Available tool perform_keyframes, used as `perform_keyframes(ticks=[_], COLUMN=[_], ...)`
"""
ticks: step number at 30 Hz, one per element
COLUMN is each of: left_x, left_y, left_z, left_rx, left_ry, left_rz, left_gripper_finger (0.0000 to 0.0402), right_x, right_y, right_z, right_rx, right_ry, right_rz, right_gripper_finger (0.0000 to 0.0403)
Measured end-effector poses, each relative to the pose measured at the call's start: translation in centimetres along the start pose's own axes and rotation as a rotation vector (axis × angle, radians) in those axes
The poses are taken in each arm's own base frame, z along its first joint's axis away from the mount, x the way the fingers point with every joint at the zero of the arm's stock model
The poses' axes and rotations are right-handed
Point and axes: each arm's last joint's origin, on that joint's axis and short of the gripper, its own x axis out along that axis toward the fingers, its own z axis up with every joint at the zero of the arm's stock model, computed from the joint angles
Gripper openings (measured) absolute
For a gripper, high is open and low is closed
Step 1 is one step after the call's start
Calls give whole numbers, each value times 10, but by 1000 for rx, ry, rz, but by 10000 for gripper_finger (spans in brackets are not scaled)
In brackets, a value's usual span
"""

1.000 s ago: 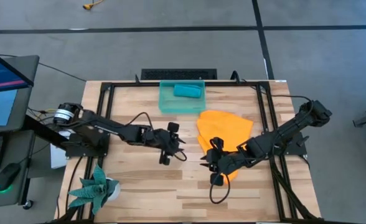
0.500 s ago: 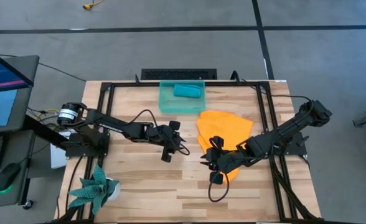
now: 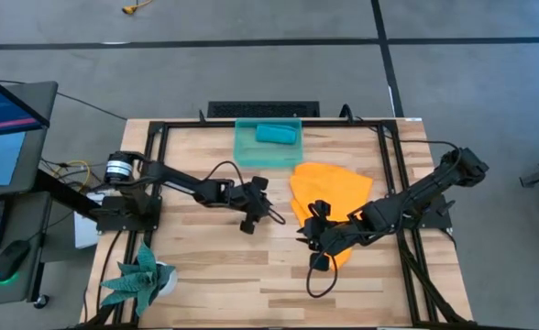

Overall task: Roll microfiber towels into tight, uniform cylinder then place into a basket
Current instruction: Roll the yellow microfiber cloth

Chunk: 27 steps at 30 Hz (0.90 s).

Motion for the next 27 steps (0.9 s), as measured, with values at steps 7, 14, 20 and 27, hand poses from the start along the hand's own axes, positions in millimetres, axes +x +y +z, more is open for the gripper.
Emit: perform_keyframes(ticks=[7, 14, 20, 27], left_x=[28, 48, 70, 79], left_y=[-3, 2, 8, 20], left_z=[-1, 10, 23, 24], left_rx=[60, 92, 98, 83], left_ry=[-164, -211, -174, -69], left_rz=[-21, 13, -3, 6], left_gripper_finger=[137, 137, 137, 137], right_x=[0, 0, 0, 0], right_y=[0, 0, 0, 0], right_z=[-1, -1, -1, -1], right_rx=[-3, -5, -4, -5], right_ry=[6, 10, 7, 10], right_rz=[-3, -5, -4, -4], right_gripper_finger=[118, 118, 118, 118])
